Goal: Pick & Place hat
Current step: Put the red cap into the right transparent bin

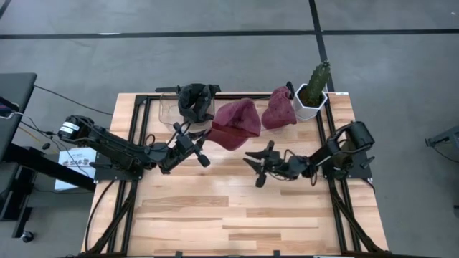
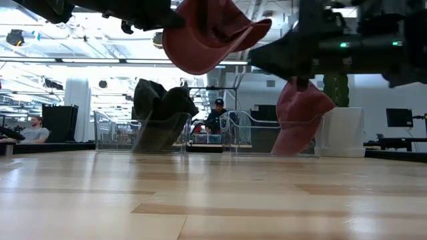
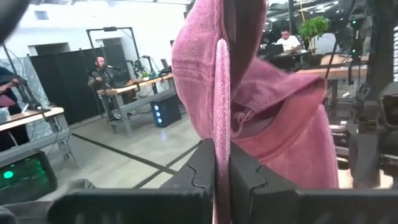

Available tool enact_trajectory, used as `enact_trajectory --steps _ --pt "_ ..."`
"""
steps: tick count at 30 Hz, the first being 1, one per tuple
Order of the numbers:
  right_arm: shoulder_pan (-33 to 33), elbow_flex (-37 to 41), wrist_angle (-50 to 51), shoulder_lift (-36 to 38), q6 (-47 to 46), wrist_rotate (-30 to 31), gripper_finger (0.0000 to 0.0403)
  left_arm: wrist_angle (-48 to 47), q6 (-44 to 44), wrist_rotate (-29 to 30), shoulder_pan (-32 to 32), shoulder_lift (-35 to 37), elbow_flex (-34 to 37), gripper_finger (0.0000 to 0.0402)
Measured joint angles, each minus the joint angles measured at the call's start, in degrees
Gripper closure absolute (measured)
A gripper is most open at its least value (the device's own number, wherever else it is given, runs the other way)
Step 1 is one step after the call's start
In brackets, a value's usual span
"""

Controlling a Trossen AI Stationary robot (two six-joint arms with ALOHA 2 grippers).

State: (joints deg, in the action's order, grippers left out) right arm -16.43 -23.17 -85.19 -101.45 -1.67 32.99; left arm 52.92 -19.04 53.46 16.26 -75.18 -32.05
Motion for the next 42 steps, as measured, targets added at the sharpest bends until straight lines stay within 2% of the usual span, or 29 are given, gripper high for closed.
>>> enact_trajectory --steps 10,17,20,27,30,36,42 --pt "1.6 -7.9 2.0 -2.9 1.0 0.0 0.03 -0.1 -0.3 0.7 -0.3 -0.6 0.0 0.0385" --pt "1.9 -9.2 5.5 -2.7 0.2 0.0 0.0295 -0.1 -0.4 0.7 -0.3 -0.6 0.0 0.0385" --pt "1.9 -9.2 5.6 -2.7 0.2 0.0 0.0271 -0.1 -0.4 0.7 -0.3 -0.6 0.0 0.0385" --pt "2.1 -9.2 7.2 -2.7 0.1 0.7 0.0175 -0.1 -0.4 0.7 -0.3 -0.6 0.0 0.0385" --pt "2.9 -9.2 7.2 -2.7 0.1 1.7 0.0152 -0.1 -0.4 0.7 -0.3 -0.6 0.0 0.0385" --pt "5.8 -10.4 7.0 -2.7 -3.0 1.7 0.015 -0.1 0.2 0.7 -0.3 -0.6 0.0 0.0385" --pt "8.3 -12.7 7.6 -2.7 -3.5 1.6 0.0167 0.0 0.4 0.7 -0.3 -0.6 0.0 0.0385"
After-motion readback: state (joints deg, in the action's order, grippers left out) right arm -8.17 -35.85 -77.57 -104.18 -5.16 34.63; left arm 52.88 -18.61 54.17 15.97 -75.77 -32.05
